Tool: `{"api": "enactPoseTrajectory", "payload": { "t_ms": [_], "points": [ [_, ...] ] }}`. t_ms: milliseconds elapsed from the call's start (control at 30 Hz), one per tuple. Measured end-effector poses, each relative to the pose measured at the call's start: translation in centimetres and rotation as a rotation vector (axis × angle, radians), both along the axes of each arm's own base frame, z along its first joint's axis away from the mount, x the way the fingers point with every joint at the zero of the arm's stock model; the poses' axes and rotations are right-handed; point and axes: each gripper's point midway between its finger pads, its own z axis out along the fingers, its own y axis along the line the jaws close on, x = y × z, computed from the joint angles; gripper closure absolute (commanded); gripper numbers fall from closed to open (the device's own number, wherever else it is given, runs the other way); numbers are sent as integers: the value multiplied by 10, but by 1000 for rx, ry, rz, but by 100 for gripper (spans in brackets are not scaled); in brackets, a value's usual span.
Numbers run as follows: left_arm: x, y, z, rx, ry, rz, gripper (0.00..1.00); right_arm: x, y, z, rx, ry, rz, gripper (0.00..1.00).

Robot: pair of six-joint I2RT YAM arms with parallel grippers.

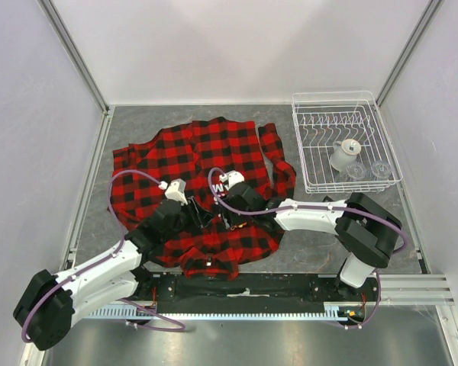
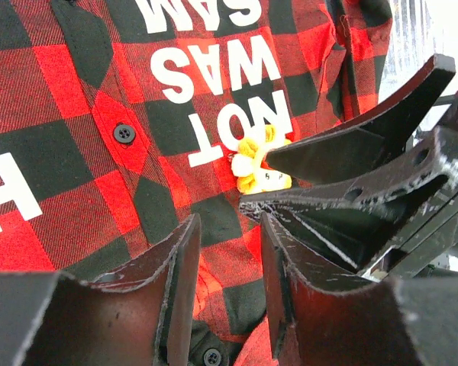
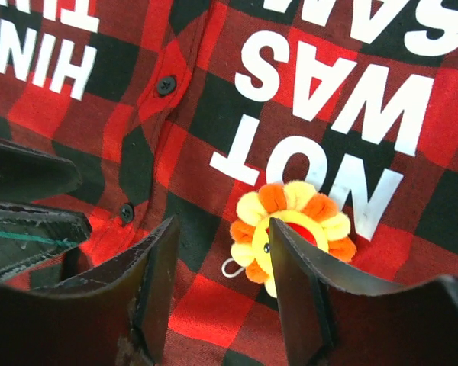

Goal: Remove the brooch from the garment

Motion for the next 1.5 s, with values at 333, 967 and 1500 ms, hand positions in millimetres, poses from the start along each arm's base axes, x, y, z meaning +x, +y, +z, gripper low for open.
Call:
{"api": "enactPoseTrajectory", "payload": {
  "t_ms": [333,967,1500],
  "points": [
    [-5,4,6,-23,-22,3,56,-10,-4,-12,-246,-149,-63,44],
    [-13,17,-6,5,0,28,57,11,-6,-18,-546,-332,-233,48],
    [-13,17,2,-31,-29,35,56,17,-13,-14,-576,-388,-311,100]
  ]
}}
